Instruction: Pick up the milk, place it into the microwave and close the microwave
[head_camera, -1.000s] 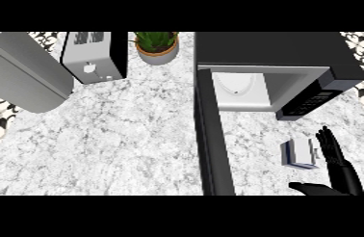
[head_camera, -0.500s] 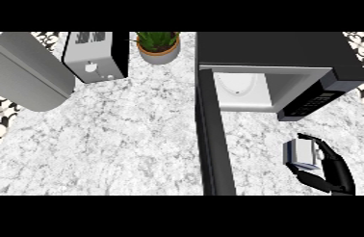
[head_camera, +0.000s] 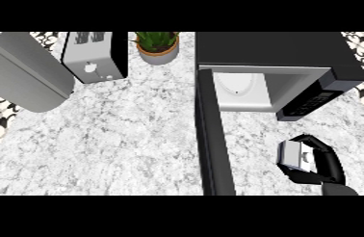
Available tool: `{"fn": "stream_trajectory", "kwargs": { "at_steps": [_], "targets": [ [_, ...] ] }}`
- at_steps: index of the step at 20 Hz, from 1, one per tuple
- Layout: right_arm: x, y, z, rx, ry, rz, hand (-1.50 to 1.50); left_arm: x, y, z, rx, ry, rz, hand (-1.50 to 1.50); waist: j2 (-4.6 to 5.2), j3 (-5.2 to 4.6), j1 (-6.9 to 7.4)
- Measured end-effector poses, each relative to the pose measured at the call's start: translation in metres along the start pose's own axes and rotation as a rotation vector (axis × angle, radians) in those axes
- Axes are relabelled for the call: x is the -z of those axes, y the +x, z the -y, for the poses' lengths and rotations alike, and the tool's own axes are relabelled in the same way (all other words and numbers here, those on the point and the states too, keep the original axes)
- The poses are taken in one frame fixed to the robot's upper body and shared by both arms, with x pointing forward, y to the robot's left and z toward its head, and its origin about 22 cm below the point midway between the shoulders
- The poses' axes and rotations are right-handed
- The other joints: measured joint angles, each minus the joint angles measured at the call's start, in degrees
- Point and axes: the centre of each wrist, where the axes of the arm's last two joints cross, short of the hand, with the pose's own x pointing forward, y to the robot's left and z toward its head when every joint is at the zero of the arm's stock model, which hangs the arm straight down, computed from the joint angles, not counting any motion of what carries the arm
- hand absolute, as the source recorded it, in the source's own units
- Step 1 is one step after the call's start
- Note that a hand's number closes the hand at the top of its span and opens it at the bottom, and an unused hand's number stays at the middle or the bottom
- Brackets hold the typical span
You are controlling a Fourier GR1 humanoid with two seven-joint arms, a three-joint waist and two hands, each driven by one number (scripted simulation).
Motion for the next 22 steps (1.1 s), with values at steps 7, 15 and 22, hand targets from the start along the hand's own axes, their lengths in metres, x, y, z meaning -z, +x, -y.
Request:
{"fn": "stream_trajectory", "kwargs": {
  "at_steps": [7,15,22],
  "targets": [
    [0.022,0.006,-0.013,0.032,0.018,0.05,1.5,0.001,0.001,-0.004,0.005,0.003,-0.001,-1.5,0.0,0.05,-0.15],
    [0.045,0.019,-0.039,0.126,0.077,0.107,1.5,-0.001,-0.001,-0.006,-0.008,0.013,-0.001,-1.5,-0.25,-0.04,-0.74],
    [0.064,0.047,-0.06,0.147,0.107,0.191,1.5,-0.008,0.001,-0.015,0.001,0.029,-0.017,-1.5,-0.35,-0.08,-0.98]
  ]
}}
